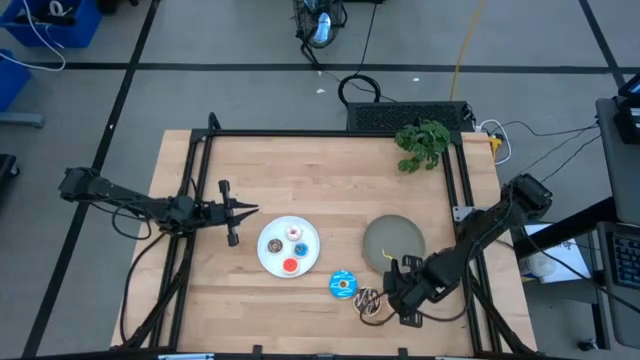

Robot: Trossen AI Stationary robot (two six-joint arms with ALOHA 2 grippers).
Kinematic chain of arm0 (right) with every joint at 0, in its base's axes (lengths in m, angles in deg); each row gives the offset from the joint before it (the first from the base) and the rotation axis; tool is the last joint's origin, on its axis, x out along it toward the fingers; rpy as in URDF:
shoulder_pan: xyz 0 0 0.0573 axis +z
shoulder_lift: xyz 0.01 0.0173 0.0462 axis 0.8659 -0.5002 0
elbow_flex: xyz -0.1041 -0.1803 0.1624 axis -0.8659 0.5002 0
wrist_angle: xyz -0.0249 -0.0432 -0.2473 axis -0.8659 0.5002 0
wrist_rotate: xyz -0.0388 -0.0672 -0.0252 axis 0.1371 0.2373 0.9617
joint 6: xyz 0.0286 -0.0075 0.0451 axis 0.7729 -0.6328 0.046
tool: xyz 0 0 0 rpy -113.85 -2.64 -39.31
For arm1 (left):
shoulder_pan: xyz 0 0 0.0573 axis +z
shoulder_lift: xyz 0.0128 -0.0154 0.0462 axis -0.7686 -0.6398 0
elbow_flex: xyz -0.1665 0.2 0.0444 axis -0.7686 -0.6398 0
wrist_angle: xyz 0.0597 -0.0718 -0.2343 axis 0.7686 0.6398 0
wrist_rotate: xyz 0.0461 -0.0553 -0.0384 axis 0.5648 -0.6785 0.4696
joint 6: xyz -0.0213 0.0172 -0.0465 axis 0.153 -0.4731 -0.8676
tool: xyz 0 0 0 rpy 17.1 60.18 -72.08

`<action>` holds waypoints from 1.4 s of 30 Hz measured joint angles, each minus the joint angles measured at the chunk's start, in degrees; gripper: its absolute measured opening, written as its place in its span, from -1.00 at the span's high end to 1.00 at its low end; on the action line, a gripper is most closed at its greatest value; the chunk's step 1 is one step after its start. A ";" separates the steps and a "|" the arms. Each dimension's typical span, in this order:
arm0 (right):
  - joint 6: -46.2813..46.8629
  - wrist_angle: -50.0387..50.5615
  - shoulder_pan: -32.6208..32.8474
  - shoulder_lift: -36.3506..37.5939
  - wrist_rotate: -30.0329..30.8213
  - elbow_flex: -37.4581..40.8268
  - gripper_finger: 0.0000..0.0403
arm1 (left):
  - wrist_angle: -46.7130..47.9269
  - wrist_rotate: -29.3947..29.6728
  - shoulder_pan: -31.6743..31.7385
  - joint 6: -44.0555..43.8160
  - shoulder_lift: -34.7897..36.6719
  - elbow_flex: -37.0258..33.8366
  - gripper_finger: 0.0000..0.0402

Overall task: Pick & Place donuts
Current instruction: Put the big pink donut on the green plate

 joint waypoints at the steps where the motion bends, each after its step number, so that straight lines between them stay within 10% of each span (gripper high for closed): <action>1: -1.03 -0.02 -0.71 0.44 0.02 -0.41 0.88 | 0.00 0.00 0.00 -0.01 -0.02 0.00 0.79; 21: -9.93 10.12 -18.51 10.58 13.64 -2.91 0.89 | -0.02 -0.02 0.00 -0.15 -0.02 0.00 0.79; 42: -15.62 -0.54 -31.69 10.64 11.89 12.69 0.90 | 0.81 0.07 0.00 0.05 0.00 0.00 0.79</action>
